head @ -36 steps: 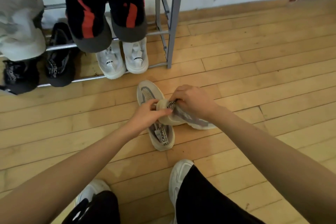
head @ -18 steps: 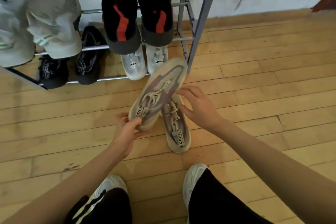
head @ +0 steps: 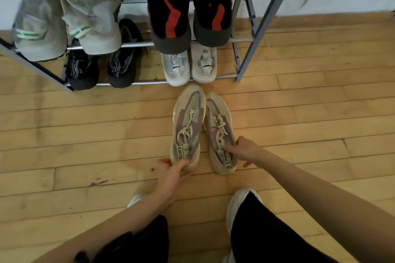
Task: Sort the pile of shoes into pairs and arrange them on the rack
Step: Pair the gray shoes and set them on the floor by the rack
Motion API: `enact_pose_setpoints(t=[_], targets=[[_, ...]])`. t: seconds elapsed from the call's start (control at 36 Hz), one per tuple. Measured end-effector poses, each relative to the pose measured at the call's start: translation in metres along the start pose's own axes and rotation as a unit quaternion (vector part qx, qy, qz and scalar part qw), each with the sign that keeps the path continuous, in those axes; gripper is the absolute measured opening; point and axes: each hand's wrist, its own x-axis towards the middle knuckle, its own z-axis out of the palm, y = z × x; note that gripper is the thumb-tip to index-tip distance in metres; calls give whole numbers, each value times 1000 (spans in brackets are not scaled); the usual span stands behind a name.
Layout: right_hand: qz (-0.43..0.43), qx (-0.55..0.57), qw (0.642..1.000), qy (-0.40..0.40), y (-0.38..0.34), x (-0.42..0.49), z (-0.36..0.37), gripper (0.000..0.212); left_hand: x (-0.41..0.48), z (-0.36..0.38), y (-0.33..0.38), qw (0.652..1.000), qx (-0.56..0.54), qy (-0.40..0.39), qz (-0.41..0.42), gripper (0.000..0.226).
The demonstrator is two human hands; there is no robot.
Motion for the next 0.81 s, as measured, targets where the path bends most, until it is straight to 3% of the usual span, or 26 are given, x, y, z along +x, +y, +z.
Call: enact_pose_setpoints(t=[0.11, 0.25, 0.42, 0.53, 0.61, 0.75, 0.81], targets=[[5, 73, 997, -28, 9, -1, 0, 55, 1, -6, -1, 994, 94, 49, -10, 36], [-11, 74, 997, -21, 14, 2, 2, 19, 6, -9, 0, 993, 101, 59, -15, 36], [7, 83, 996, -30, 13, 5, 4, 29, 10, -5, 5, 992, 124, 3, -32, 72], [11, 95, 995, -39, 10, 3, 13, 18, 9, -3, 6, 965, 260, 20, -2, 73], [7, 98, 995, -20, 6, 3, 20, 26, 6, 2, 10, 943, 330, 31, 38, 74], [25, 149, 988, -36, 5, 5, 18, 17, 7, 3, 10, 941, 335, 30, 40, 70], [31, 203, 977, -50, 8, 4, 15, 28, 6, 1, 9, 952, 305, 27, 28, 75]])
